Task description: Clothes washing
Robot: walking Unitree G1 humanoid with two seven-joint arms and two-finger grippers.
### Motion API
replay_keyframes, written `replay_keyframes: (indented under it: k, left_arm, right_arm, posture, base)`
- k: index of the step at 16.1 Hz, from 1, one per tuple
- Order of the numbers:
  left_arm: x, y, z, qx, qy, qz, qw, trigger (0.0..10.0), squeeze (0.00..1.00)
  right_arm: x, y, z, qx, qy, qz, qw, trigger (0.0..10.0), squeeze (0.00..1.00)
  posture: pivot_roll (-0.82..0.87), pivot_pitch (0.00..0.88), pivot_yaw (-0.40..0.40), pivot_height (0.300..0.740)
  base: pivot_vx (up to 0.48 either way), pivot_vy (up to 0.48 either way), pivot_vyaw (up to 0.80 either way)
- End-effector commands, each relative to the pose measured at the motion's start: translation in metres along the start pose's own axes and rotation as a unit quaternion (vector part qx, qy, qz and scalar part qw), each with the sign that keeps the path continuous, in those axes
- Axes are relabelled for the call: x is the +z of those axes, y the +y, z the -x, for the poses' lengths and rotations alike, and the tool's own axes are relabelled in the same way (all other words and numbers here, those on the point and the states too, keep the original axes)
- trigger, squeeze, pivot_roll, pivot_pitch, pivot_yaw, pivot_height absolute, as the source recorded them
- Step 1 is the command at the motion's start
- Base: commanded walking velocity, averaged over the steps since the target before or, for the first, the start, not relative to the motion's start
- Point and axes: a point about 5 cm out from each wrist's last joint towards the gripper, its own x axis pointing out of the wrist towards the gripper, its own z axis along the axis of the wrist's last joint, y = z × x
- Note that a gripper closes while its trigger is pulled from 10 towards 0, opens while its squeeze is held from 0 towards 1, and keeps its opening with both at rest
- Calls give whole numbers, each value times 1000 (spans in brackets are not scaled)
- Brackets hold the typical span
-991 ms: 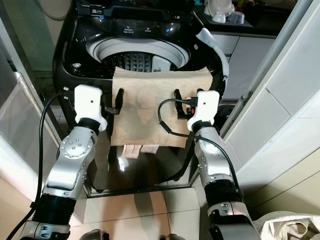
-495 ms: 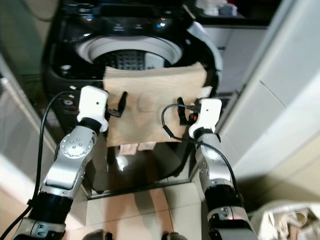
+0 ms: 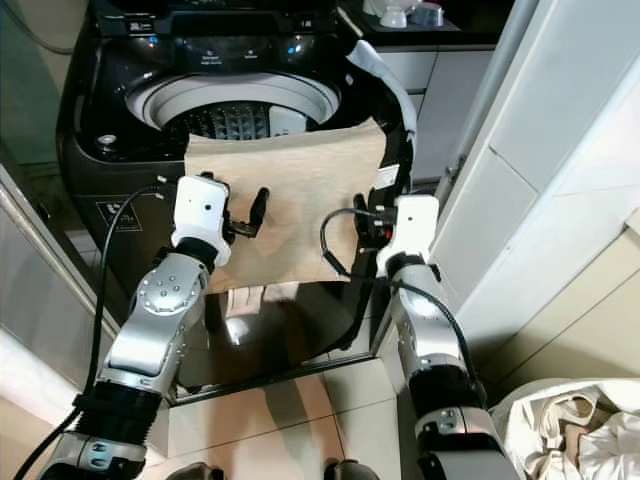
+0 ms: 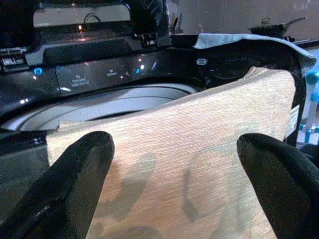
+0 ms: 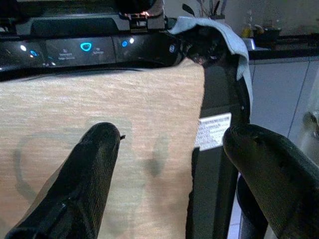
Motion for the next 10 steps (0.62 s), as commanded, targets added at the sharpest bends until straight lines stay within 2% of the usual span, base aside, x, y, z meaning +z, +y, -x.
replay_keyframes:
  k: [1, 5, 7, 10]
  left_arm:
    - [2, 3, -3, 10, 1, 6, 1000, 10000, 0]
    - [3, 3, -3, 17, -2, 2, 1000, 10000, 0]
    - [3, 2, -3, 20, -4, -2, 1000, 10000, 0]
    - [4, 2, -3, 21, -7, -8, 1000, 10000, 0]
  right_arm:
    - [2, -1, -2, 5, -3, 7, 1000, 10000, 0]
    - [1, 1, -4, 15, 2, 12, 1000, 10000, 0]
    - [1, 1, -5, 17, 5, 12, 1000, 10000, 0]
    - [0, 0, -6, 15, 8, 11, 1000, 10000, 0]
  posture:
    - [-46, 0, -25, 731]
    - [-38, 0, -35, 731]
    - [-34, 0, -43, 731]
    - [-32, 0, -46, 731]
  base:
    - [0, 0, 0]
    - [0, 0, 0]
    - [0, -291, 559]
    - [0, -318, 0]
